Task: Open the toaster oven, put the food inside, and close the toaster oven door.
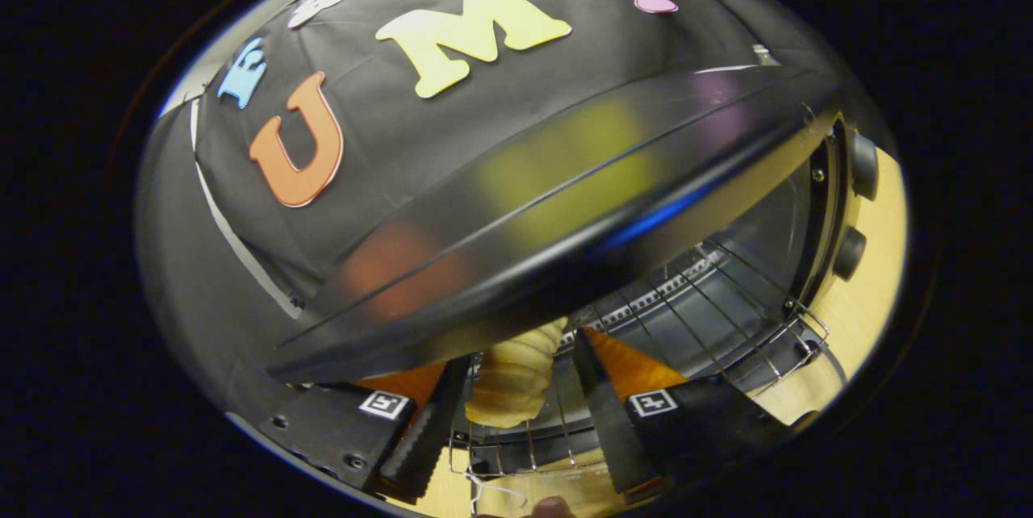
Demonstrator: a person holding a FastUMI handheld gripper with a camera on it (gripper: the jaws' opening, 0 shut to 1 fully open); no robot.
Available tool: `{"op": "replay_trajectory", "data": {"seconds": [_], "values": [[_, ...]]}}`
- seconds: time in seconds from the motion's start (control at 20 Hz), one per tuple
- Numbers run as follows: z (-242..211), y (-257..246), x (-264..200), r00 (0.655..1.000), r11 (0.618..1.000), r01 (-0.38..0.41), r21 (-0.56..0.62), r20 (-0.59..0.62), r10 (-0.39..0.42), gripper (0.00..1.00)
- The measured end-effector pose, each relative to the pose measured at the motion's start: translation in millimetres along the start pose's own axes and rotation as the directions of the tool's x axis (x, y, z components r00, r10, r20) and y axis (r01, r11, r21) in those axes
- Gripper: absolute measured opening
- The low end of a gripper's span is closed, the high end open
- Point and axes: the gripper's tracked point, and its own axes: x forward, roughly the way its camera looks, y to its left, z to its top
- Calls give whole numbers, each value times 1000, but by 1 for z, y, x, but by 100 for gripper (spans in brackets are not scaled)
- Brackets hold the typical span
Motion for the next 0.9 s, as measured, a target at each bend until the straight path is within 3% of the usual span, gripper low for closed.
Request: {"op": "replay_trajectory", "data": {"seconds": [0.15,0.25,0.75,0.9], "values": [[2,9,-15,999,1000,-31,0,-15,31,85],[1,11,-29,999,998,-43,-35,-19,42,100],[27,23,-150,990,960,-101,-261,70,123,100],[16,9,-189,994,936,-78,-344,46,100,100]]}}
